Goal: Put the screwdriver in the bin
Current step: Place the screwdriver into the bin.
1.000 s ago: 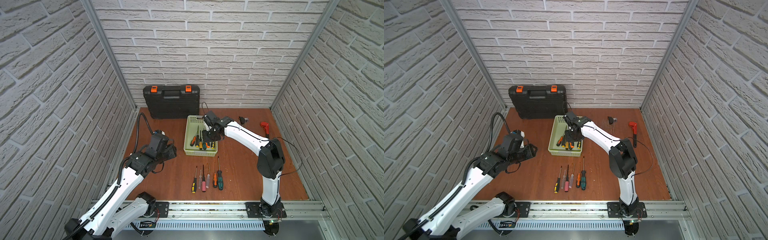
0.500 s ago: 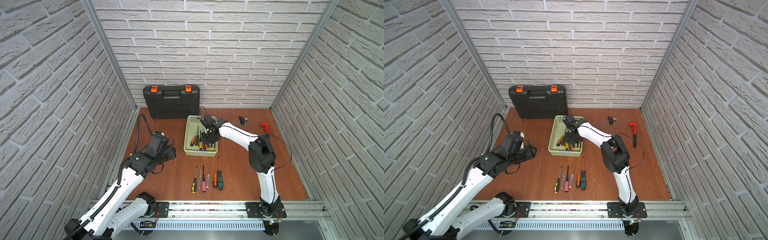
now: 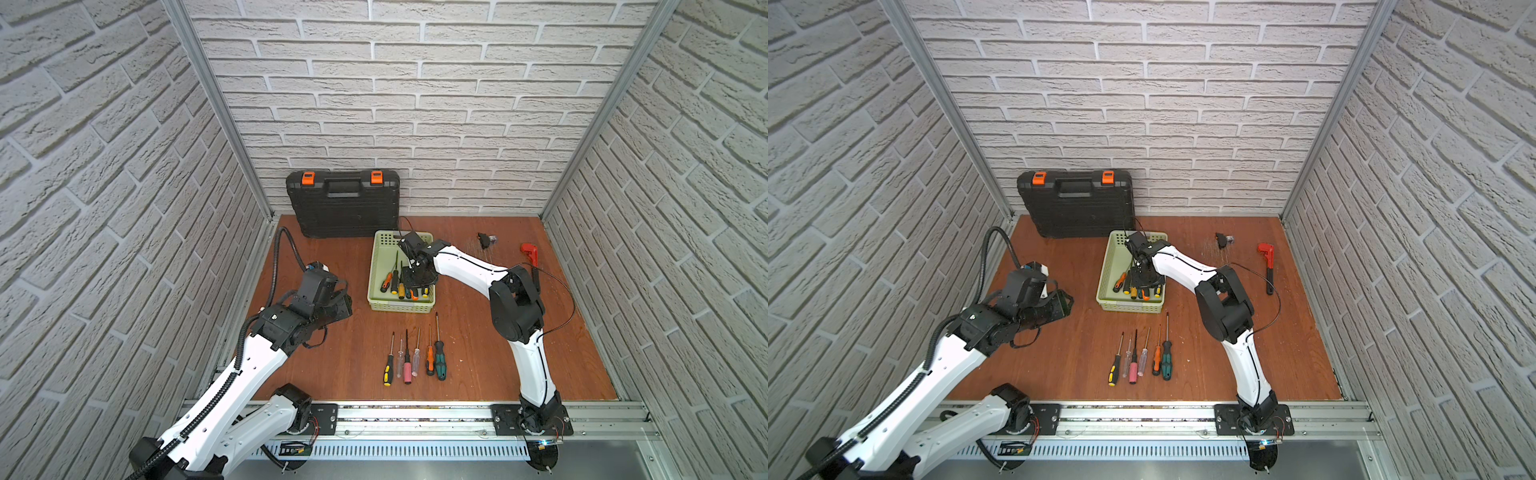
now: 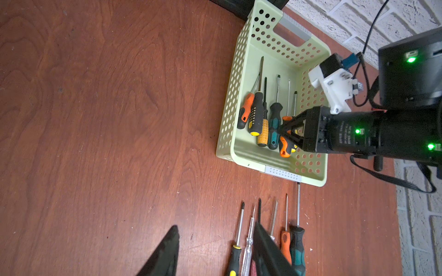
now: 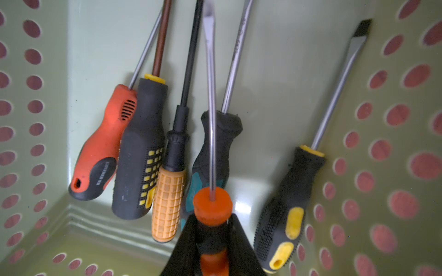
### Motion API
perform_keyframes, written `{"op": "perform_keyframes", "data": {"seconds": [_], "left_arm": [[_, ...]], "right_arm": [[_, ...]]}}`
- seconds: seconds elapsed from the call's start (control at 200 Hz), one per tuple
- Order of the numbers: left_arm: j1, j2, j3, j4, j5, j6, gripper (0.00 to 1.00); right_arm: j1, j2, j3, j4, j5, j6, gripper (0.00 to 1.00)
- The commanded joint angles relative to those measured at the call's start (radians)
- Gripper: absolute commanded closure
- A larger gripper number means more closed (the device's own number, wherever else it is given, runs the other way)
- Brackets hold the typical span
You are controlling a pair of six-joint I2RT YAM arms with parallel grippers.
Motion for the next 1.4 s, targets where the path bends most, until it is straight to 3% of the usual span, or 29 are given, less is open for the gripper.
{"op": "perform_keyframes", "data": {"seconds": [0.0,0.46,0.57,0.82,1.0,1.16,1.27,1.395], "left_arm": [[0.005,0.001,0.007,0.011,-0.018,0.011,0.49],[0.005,-0.016,-0.010,0.013,-0.021,0.011,0.49],[0.005,-0.018,-0.015,0.015,-0.019,0.011,0.48],[0.005,-0.020,-0.011,0.012,-0.021,0.013,0.48],[0.005,-0.017,0.005,-0.024,-0.012,0.022,0.48],[-0.001,0.017,-0.009,-0.068,0.083,0.049,0.50],[-0.057,0.062,-0.025,-0.097,0.145,0.061,0.53],[-0.200,0.130,-0.041,-0.121,0.164,0.035,0.53]], "right_arm": [[-0.005,-0.064,-0.055,0.048,0.053,0.021,0.91],[-0.012,-0.088,-0.088,0.042,0.074,0.041,0.89],[-0.014,-0.073,-0.077,0.025,0.076,0.037,0.84],[-0.015,-0.074,-0.071,0.026,0.073,0.038,0.61],[-0.014,-0.103,-0.042,0.023,0.051,0.017,0.60],[0.002,-0.150,0.007,0.011,0.044,-0.024,0.60],[0.016,-0.190,0.022,0.024,0.034,-0.054,0.60],[0.031,-0.299,0.006,0.038,0.026,-0.082,0.60]]}}
